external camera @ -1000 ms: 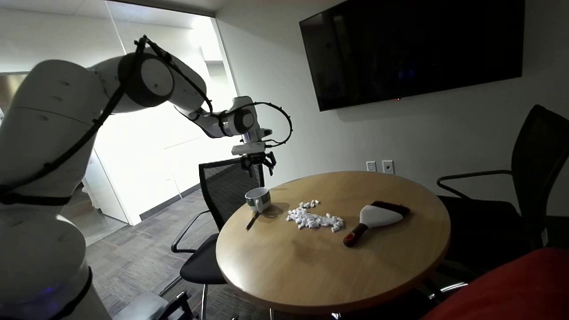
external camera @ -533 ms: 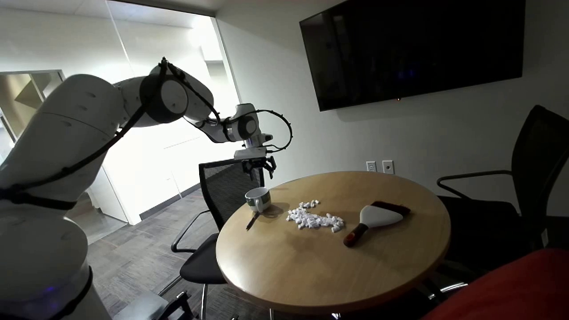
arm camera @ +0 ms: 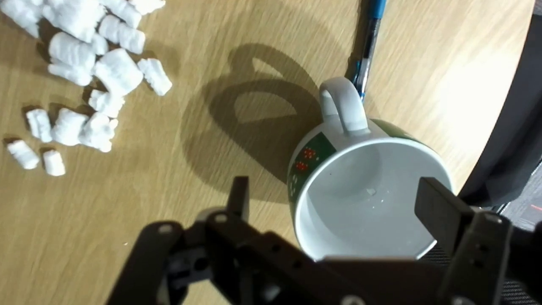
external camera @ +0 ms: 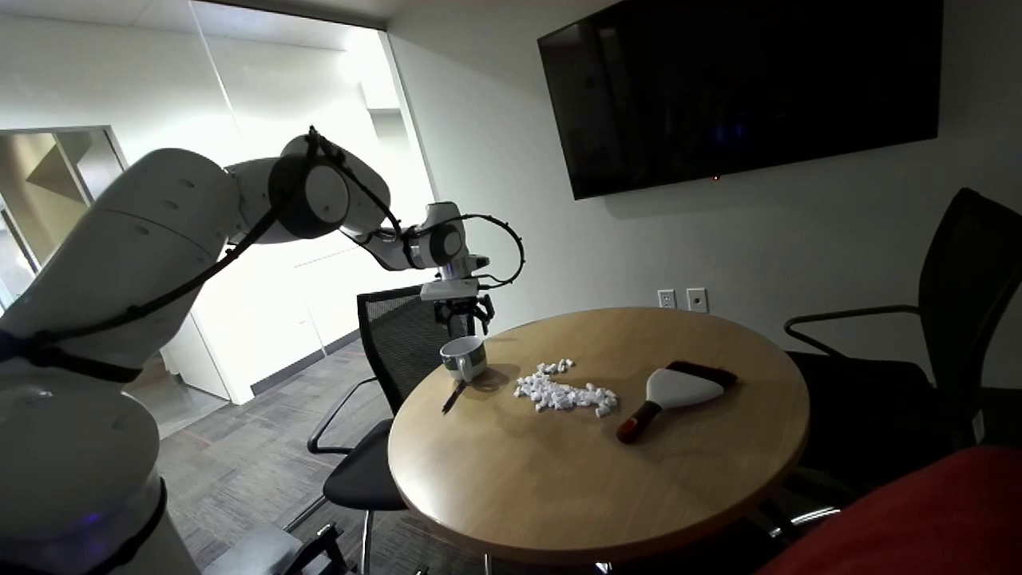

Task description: Move the mug forwards

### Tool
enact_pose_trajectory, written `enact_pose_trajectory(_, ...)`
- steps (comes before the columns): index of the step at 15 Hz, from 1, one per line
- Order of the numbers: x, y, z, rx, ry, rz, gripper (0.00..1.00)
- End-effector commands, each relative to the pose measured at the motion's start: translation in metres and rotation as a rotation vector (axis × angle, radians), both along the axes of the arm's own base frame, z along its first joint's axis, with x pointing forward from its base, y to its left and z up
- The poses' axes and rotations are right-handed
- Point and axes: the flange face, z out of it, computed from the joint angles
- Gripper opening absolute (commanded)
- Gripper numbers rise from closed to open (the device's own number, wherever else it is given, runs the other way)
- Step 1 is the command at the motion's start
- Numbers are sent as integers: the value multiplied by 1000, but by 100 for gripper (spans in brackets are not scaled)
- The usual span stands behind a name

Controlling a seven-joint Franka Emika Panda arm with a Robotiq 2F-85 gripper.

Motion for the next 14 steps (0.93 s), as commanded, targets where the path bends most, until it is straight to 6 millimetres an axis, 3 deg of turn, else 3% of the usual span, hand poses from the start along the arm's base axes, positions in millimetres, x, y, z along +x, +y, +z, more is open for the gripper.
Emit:
enact_pose_trajectory(1,12,18,-27,-42,-62,7,100)
enact_pose_trajectory(7,22,35,-50,-107,-154,-10,100)
enact_pose_trajectory(12,28,29,-55,-121,-152,-67,100)
enact_pose_trajectory(14,31,25,-56,-115,-148,-80,74)
